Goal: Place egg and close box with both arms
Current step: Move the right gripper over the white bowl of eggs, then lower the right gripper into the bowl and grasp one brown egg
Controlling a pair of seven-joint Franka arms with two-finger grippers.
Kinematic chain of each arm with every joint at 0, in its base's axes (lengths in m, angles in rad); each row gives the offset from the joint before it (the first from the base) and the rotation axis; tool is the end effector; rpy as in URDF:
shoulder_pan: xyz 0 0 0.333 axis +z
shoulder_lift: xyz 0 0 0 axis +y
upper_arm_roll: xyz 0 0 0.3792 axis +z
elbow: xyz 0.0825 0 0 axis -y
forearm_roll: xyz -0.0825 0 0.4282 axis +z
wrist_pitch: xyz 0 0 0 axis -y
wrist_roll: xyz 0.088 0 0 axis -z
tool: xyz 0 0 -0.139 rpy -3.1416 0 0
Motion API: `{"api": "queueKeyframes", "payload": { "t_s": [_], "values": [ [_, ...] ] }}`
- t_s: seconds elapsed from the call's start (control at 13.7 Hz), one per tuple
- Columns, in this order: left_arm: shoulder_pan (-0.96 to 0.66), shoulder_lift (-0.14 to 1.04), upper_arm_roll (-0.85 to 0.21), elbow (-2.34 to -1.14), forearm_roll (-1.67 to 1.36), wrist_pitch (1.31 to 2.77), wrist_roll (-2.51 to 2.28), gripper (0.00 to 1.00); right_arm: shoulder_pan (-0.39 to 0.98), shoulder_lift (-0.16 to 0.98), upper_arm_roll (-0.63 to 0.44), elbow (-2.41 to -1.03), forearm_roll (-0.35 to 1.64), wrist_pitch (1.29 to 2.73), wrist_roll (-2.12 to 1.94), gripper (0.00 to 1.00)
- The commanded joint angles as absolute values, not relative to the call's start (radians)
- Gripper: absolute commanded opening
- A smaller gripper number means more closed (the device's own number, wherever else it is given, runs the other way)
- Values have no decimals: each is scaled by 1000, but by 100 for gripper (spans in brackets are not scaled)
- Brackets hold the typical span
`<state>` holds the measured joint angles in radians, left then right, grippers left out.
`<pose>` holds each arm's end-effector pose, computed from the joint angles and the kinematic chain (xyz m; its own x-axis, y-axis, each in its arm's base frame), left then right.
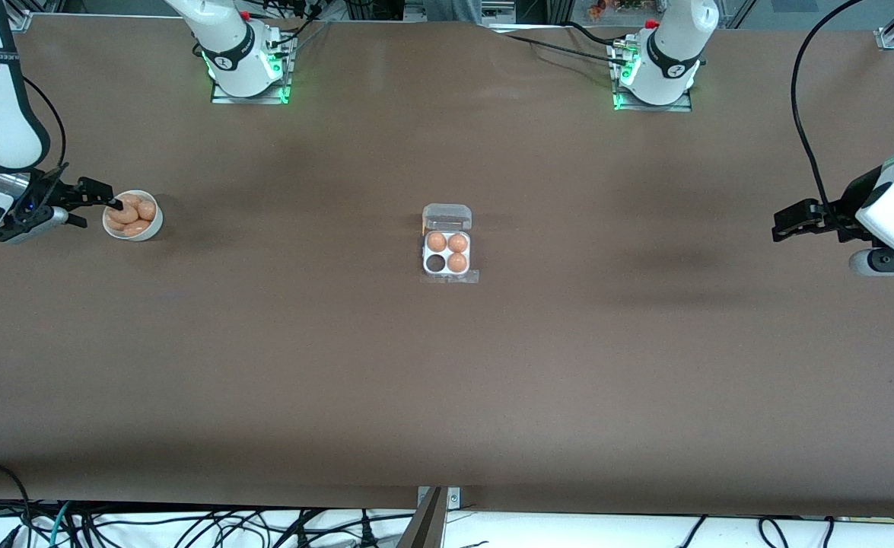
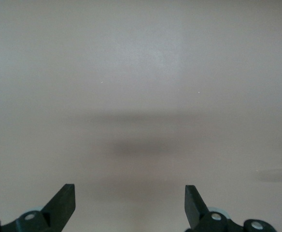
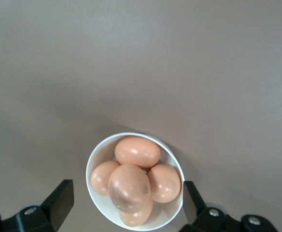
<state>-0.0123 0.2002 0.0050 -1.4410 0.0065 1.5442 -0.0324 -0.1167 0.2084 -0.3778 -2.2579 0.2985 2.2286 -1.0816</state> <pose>0.6633 -0.0042 0.5935 0.9950 0.0253 -0.0966 0.0244 -0.9996 -0.0106 0.4885 -0.2466 0.2568 0.9295 0.3689 -0.0051 0.3559 -0.9001 -0.2514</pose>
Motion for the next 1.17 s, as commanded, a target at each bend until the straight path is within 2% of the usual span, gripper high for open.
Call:
{"api": "queueKeyframes", "payload": {
  "t_s": [0.0,0.22,0.37,0.73,1.1],
  "values": [
    [-15,193,5,-1430,23,1523,-37,100,-130,209,-394,-2287,336,2243,-1173,99],
    [-15,193,3,-1430,23,1523,-37,100,-132,236,-394,-2287,360,2244,-1186,97],
    [-15,193,5,-1428,23,1523,-37,100,-132,239,-394,-2287,370,2240,-1201,92],
    [-14,193,5,-1430,23,1523,-35,100,-130,248,-394,-2284,370,2233,-1198,72],
    [-11,193,6,-1428,23,1523,-34,100,-129,253,-393,-2284,371,2230,-1197,63]
  ]
}}
